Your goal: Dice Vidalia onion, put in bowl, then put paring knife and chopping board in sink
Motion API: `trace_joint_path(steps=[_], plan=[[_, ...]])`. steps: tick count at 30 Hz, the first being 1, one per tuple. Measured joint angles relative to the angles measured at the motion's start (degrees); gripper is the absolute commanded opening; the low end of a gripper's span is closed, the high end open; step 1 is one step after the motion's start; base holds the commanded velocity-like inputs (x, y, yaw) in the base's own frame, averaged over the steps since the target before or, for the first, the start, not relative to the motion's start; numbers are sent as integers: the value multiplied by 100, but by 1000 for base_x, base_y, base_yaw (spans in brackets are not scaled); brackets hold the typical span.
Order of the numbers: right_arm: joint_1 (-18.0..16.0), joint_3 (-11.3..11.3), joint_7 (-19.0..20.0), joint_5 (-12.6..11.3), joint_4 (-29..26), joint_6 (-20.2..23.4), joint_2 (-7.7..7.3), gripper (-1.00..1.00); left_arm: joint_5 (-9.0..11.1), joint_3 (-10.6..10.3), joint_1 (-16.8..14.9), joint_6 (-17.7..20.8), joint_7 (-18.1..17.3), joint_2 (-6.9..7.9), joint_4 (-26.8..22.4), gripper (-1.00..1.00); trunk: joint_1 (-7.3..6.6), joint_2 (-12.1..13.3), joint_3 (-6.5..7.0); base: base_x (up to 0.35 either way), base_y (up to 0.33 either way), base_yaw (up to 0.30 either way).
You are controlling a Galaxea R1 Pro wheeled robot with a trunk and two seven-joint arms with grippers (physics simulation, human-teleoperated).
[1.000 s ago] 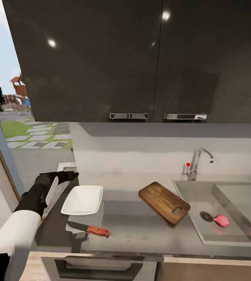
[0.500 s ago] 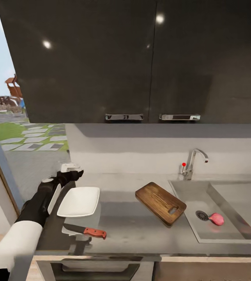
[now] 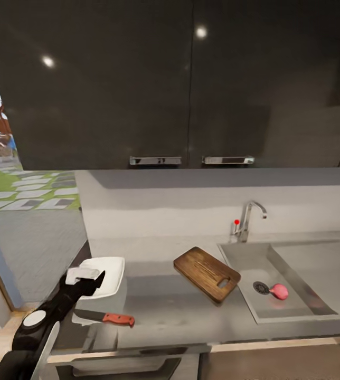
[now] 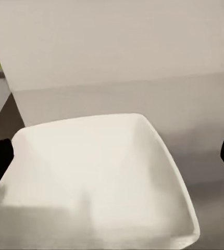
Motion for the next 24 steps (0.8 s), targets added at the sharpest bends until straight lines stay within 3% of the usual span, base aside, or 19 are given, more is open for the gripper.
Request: trace_joint_path(steps=[3, 6, 10, 14, 19, 24], plan=[[0, -1, 0, 0, 1, -3, 0, 100, -1, 2, 343, -191, -2, 1, -114, 100, 0, 0, 16, 0, 0, -211], [1, -3, 0, 0, -1, -2, 0, 100, 4, 1, 833, -673, -6, 1, -192, 100, 0, 0, 31, 0, 0, -250], [0, -3, 0, 0, -1, -1, 0, 100, 5, 3, 1102, -856, -47, 1, -209, 100, 0, -1, 49, 0, 0, -263], [0, -3, 0, 0, -1, -3, 0, 100, 8, 26, 1592, -1305, -323, 1, -215, 100, 0, -1, 69, 0, 0, -270], [0, -2, 0, 0, -1, -4, 0, 100, 14, 449, 2003, -1736, -619, 0, -199, 100, 0, -1, 90, 0, 0, -276], [0, 6, -2, 0, -1, -1, -8, 100, 28, 666, 2190, -1816, -1166, -10, -75, 100, 0, -1, 110, 0, 0, -268]])
